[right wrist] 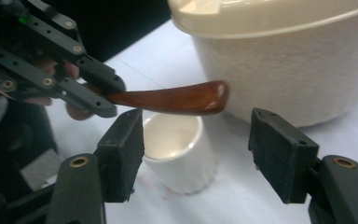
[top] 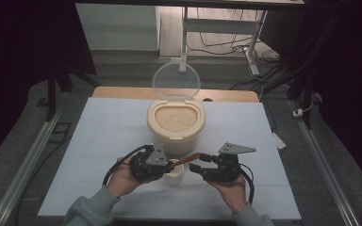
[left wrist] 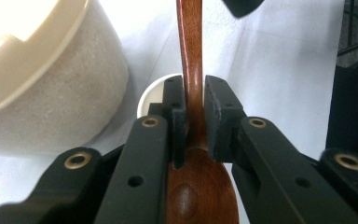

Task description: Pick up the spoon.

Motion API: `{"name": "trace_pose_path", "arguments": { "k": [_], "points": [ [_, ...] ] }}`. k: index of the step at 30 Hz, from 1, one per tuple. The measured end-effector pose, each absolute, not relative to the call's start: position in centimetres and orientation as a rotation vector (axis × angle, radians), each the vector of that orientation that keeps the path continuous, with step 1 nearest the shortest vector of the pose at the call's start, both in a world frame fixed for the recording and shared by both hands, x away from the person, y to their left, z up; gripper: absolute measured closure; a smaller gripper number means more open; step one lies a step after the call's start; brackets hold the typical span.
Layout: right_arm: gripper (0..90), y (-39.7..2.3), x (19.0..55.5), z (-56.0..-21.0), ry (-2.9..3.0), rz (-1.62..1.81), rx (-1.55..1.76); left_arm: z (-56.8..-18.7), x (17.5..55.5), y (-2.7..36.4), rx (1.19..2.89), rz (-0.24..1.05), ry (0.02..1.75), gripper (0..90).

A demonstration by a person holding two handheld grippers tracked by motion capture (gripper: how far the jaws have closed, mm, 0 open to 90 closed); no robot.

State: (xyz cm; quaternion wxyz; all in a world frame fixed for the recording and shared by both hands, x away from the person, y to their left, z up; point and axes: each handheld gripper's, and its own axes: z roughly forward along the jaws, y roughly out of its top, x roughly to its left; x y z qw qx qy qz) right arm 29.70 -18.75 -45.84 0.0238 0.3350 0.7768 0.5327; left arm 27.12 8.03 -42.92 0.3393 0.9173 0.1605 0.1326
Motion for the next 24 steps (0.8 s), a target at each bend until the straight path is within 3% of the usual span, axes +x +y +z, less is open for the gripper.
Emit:
{"name": "trace_pose_path", "arguments": {
  "k": [9, 24],
  "points": [
    [45.3, -18.26, 29.41, -45.91, 2.340, 1.781, 1.085, -42.90, 26.79, 7.55, 2.375, 0.363, 0.398, 78.7],
    [71.8, -17.90, 29.28, -45.98, 2.244, 2.008, 1.090, -43.02, 26.68, 7.45, 2.390, 0.367, 0.388, 79.0]
  ]
}}
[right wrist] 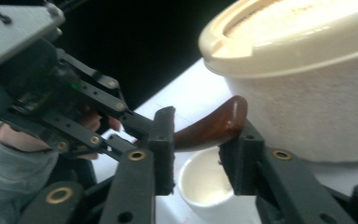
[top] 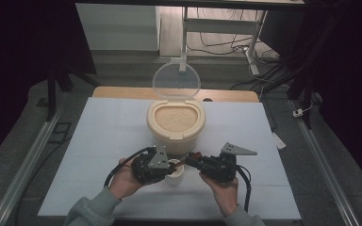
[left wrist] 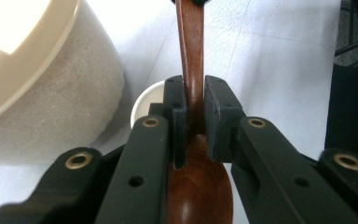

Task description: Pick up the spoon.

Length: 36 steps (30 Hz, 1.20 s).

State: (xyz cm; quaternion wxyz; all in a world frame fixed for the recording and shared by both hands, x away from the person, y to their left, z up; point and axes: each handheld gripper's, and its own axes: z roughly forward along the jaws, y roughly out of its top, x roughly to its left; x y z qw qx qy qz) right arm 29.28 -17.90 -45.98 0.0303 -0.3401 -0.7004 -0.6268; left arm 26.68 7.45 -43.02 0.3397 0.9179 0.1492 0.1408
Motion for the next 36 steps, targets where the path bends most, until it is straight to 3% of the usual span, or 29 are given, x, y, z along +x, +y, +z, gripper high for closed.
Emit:
{"name": "trace_pose_path", "arguments": {
  "k": [6, 16, 22, 25, 36],
  "points": [
    [81.1, -17.7, 29.4, -45.8, -2.042, -1.977, -0.952, -42.7, 26.5, 7.8, 2.387, 0.382, 0.392, 79.3],
    [82.6, -17.5, 29.5, -45.5, -2.015, -2.010, -0.914, -42.5, 26.3, 8.0, 2.358, 0.389, 0.405, 77.8],
    [82.7, -17.8, 29.7, -44.9, -2.038, -2.046, -0.879, -42.9, 26.6, 9.4, 2.245, 0.372, 0.520, 49.1],
    [82.7, -17.9, 29.8, -44.8, -2.055, -2.052, -0.877, -43.1, 26.5, 10.2, 2.211, 0.373, 0.563, 39.2],
    [82.7, -19.2, 30.2, -44.1, -2.047, -2.110, -0.861, -45.8, 25.7, 16.2, 2.095, 0.368, 0.771, 28.8]
  ]
}}
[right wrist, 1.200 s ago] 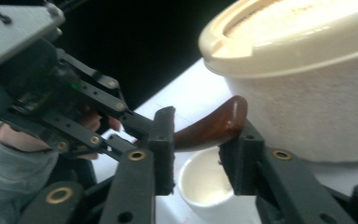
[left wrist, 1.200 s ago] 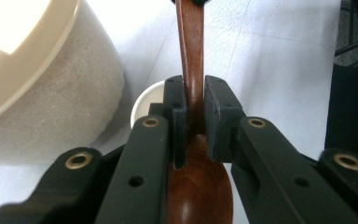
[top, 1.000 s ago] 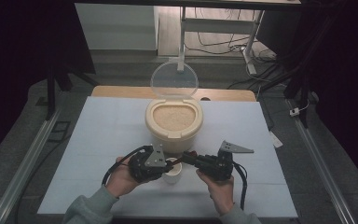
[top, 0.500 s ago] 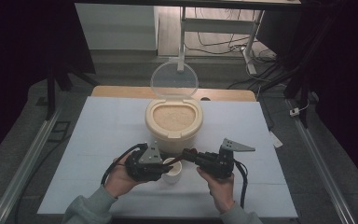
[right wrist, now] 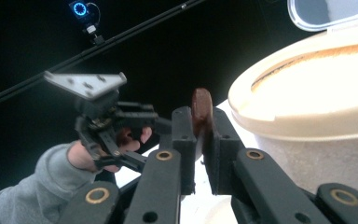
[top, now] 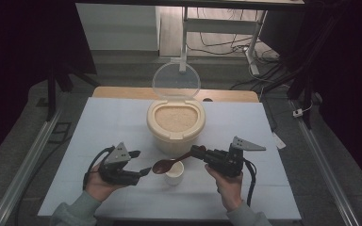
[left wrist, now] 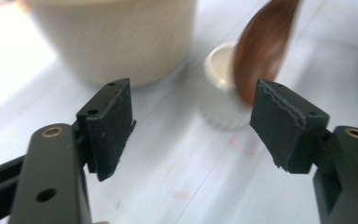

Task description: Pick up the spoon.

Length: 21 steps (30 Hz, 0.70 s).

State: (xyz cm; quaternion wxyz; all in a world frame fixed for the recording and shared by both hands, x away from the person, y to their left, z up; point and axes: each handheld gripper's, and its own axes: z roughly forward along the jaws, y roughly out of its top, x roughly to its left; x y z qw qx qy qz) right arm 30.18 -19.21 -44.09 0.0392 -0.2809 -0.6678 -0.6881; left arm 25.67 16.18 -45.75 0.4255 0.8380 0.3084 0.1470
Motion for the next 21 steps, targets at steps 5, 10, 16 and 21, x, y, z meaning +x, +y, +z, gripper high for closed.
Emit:
{"name": "trace_pose_path", "arguments": {
  "k": [5, 10, 16, 21],
  "points": [
    [82.7, -19.6, 30.2, -43.5, -2.053, -2.133, -0.851, -47.7, 25.3, 18.5, 2.091, 0.364, 0.860, 26.7],
    [82.7, -20.1, 30.1, -43.0, -2.044, -2.154, -0.839, -49.4, 24.6, 20.8, 2.079, 0.379, 0.934, 25.5],
    [82.7, -20.8, 30.1, -42.3, -2.035, -2.195, -0.825, -50.9, 24.4, 22.6, 2.072, 0.375, 1.002, 24.9],
    [82.7, -21.5, 30.2, -41.6, -2.019, -2.232, -0.828, -51.1, 24.4, 23.0, 2.071, 0.375, 1.016, 24.7]
  ]
}}
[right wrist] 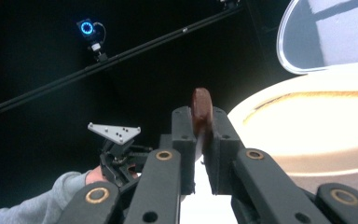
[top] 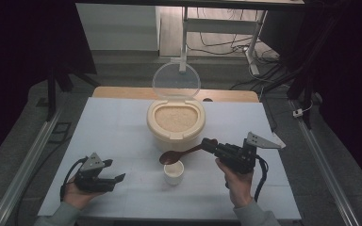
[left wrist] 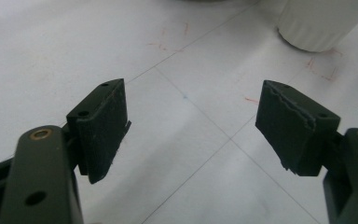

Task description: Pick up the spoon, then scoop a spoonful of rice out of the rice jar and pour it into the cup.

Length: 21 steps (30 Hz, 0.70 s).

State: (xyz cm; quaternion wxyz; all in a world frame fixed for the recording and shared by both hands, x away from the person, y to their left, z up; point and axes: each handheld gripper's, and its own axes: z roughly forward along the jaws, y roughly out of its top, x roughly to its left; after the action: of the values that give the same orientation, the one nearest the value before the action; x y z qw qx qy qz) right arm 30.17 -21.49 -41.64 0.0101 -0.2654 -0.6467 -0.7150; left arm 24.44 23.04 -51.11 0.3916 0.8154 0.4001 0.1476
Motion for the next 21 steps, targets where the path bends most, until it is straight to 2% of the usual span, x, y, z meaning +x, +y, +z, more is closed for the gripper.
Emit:
{"name": "trace_pose_path", "arguments": {
  "k": [13, 21],
  "points": [
    [82.7, -22.4, 30.4, -40.1, -1.972, -2.310, -0.822, -51.3, 24.4, 23.6, 2.066, 0.376, 1.036, 23.6],
    [82.7, -23.2, 31.9, -38.8, -1.897, -2.373, -0.880, -51.4, 24.6, 23.2, 2.085, 0.357, 1.034, 22.3]
  ]
}}
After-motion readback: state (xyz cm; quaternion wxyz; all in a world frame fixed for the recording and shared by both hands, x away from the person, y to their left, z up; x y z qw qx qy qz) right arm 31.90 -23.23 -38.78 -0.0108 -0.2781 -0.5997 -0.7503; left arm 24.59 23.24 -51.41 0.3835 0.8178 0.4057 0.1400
